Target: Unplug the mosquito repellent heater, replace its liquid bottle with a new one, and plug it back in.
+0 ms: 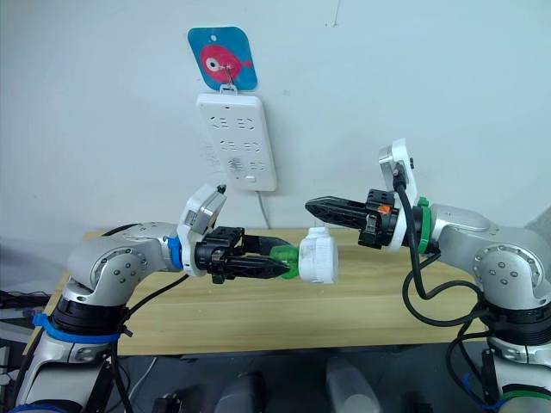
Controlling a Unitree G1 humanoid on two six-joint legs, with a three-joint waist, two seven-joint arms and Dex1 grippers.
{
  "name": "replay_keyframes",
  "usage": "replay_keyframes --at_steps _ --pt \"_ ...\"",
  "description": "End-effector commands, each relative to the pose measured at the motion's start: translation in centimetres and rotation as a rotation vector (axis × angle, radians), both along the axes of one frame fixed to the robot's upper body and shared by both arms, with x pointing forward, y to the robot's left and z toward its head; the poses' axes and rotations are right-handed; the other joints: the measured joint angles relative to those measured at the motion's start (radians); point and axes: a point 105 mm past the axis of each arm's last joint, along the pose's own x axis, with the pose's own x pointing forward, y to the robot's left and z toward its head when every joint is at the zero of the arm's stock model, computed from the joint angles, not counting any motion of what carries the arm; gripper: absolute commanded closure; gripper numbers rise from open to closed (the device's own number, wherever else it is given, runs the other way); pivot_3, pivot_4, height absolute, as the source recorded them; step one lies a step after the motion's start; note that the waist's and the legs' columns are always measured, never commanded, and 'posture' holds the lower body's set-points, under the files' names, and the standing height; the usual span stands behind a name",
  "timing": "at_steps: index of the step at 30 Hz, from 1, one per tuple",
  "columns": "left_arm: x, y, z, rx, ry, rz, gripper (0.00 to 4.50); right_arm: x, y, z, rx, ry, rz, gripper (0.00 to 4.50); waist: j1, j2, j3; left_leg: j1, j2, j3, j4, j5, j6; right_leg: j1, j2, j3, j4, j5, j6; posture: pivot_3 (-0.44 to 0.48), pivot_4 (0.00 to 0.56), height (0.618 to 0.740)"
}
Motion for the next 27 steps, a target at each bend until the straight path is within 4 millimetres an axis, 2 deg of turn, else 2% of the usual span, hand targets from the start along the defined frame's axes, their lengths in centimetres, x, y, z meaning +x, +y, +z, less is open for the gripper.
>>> replay_keyframes --at_steps 1,7,12,27 --pt "-0.3 0.3 1.1 -0.033 -0.021 -0.029 2.16 -0.8 -0.6 0.8 -0.01 -0.047 0.005 4.5 0.0 0.0 0.0 0.0 0.0 0.0 0.0 0.0 0.0 0.0 0.0 0.0 0.0 0.0 0.0 -0.237 0.145 0.732" --pt "-0.7 0.1 1.2 -0.036 -0.016 -0.056 2.16 -1.2 -0.5 -0.9 -0.079 -0.038 0.021 4.5 0.0 0.0 0.0 0.0 0.0 0.0 0.0 0.0 0.0 0.0 0.0 0.0 0.0 0.0 0.0 -0.239 0.146 0.732" --pt "-1.1 -0.1 1.5 -0.043 -0.018 -0.073 2.16 -0.7 -0.3 -2.4 -0.148 -0.014 0.004 4.5 0.0 0.0 0.0 0.0 0.0 0.0 0.0 0.0 0.0 0.0 0.0 0.0 0.0 0.0 0.0 -0.23 0.146 0.732" --pt "-0.9 0.0 1.5 -0.046 -0.024 -0.052 2.16 0.1 -0.6 -2.6 -0.152 -0.009 -0.028 4.5 0.0 0.0 0.0 0.0 0.0 0.0 0.0 0.0 0.0 0.0 0.0 0.0 0.0 0.0 0.0 -0.224 0.143 0.732"
